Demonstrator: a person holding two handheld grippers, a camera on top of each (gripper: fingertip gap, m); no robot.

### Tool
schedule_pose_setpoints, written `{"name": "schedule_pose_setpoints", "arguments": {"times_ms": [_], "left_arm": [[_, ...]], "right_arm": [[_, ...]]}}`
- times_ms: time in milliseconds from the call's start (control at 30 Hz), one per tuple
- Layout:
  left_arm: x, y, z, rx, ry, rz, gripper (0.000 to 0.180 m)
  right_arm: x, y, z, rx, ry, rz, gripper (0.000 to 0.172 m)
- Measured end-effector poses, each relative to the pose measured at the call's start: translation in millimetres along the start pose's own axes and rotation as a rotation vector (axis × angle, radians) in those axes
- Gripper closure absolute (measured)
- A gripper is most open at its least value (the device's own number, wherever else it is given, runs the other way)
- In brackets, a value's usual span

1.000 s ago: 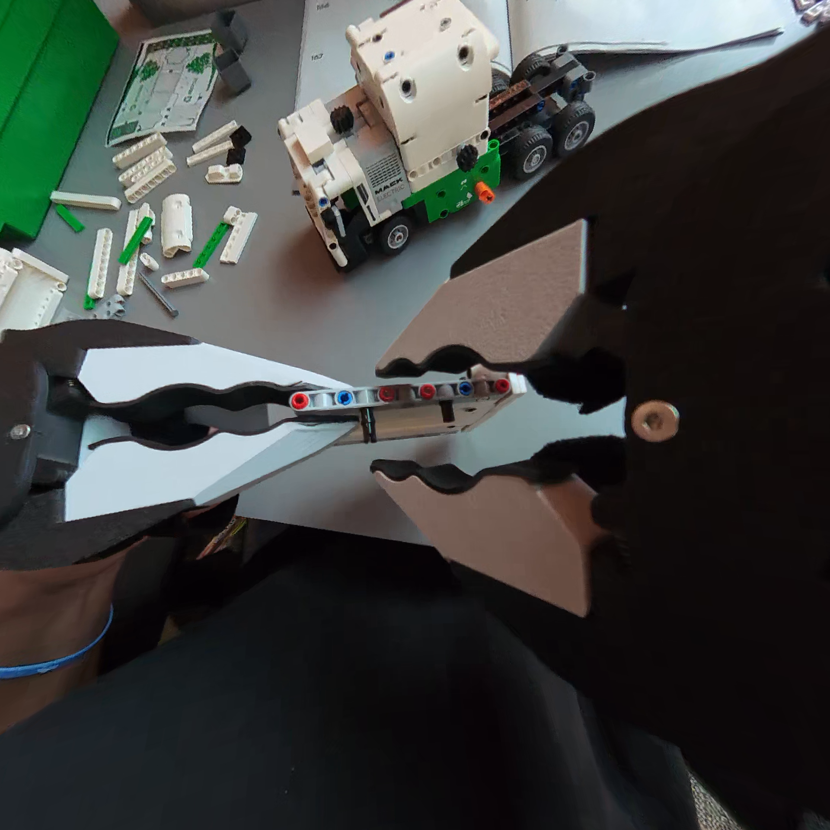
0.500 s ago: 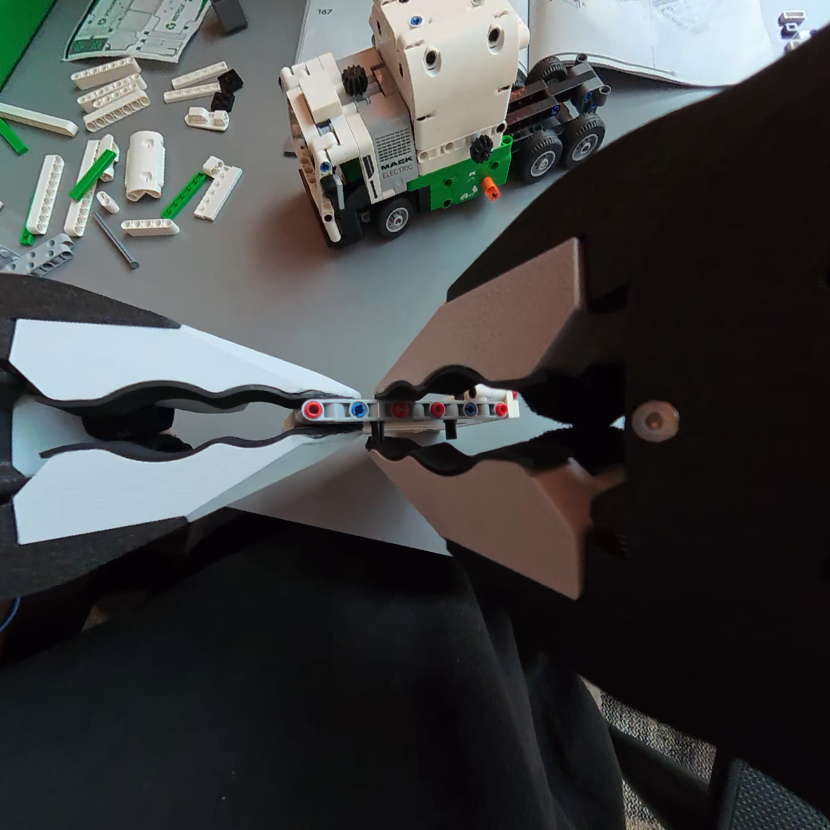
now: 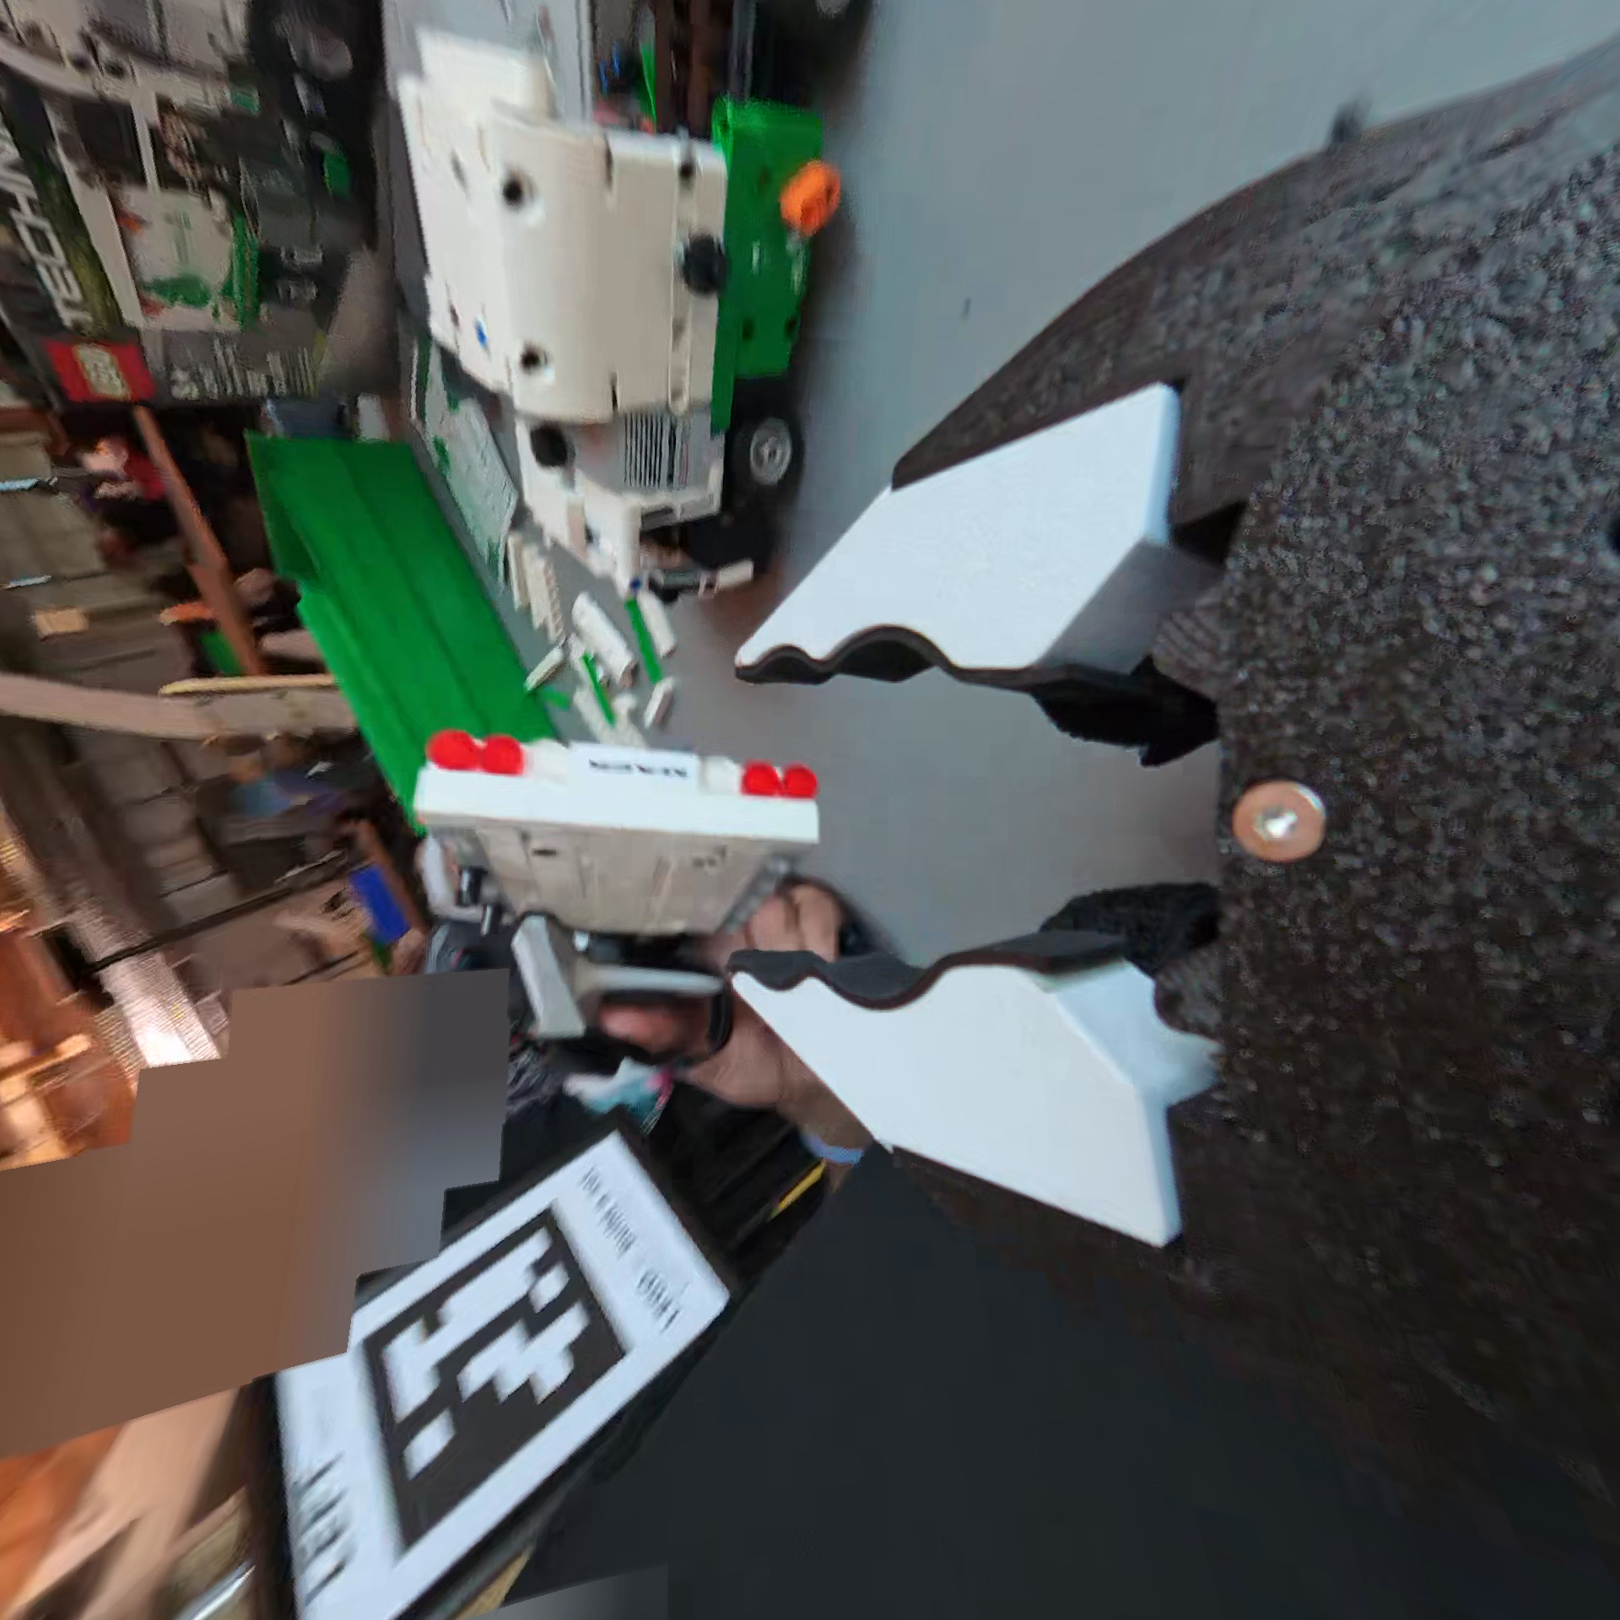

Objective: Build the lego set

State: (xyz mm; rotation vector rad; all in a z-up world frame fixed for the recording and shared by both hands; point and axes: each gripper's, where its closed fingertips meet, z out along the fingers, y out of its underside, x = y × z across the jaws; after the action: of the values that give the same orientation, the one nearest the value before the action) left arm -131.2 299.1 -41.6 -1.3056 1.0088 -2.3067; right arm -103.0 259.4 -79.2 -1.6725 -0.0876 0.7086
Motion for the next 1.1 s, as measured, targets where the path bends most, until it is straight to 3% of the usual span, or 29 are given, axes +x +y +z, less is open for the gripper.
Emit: {"name": "schedule_pose_setpoints", "arguments": {"times_ms": [133,200,267,367,467,533,633,767,833,900,967,1100], "left_arm": [[1.5,1.1,6.5,0.054,0.053,-0.095,0.175],[3.2,10.4,11.0,0.016,0.068,-0.107,0.175],[4.5,23.5,12.4,-0.058,0.078,-0.113,0.175],[10.3,48.2,7.9,-0.264,0.103,-0.046,0.168],[-8.4,66.7,-5.7,-0.556,-0.024,0.207,0.130],[-11.2,60.8,-9.5,-0.632,-0.075,0.374,0.131],[0.8,61.3,-3.3,-0.724,-0.059,0.500,0.130],[10.7,70.7,3.7,-0.840,-0.032,0.613,0.139],[12.1,76.3,4.6,-0.879,-0.024,0.613,0.145],[9.8,81.2,5.5,-0.901,-0.024,0.616,0.163],[6.4,81.8,6.1,-0.895,-0.032,0.615,0.164],[2.2,58.4,9.0,-0.716,-0.049,0.501,0.165]], "right_arm": [[-25.2,-8.5,18.8,0.228,-0.149,0.219,0.128],[-18.4,-15.1,14.0,0.320,-0.113,0.241,0.157],[-15.1,-18.6,4.9,0.321,-0.130,0.249,0.158],[-22.2,-13.6,-3.8,0.095,-0.203,0.241,0.159],[-27.2,16.6,-16.4,-0.372,-0.191,0.136,0.159],[-22.2,31.5,-27.3,-0.622,-0.140,-0.013,0.160],[-22.7,41.7,-29.8,-0.877,-0.133,-0.227,0.160],[-23.1,48.0,-21.5,-1.057,-0.131,-0.408,0.161],[-22.0,45.4,-14.3,-1.059,-0.122,-0.434,0.161],[-24.3,40.8,-8.6,-1.026,-0.127,-0.449,0.159],[-26.1,35.6,-5.8,-0.975,-0.127,-0.467,0.156],[-8.2,7.2,-8.8,-0.684,0.002,-0.474,0.132]]}}
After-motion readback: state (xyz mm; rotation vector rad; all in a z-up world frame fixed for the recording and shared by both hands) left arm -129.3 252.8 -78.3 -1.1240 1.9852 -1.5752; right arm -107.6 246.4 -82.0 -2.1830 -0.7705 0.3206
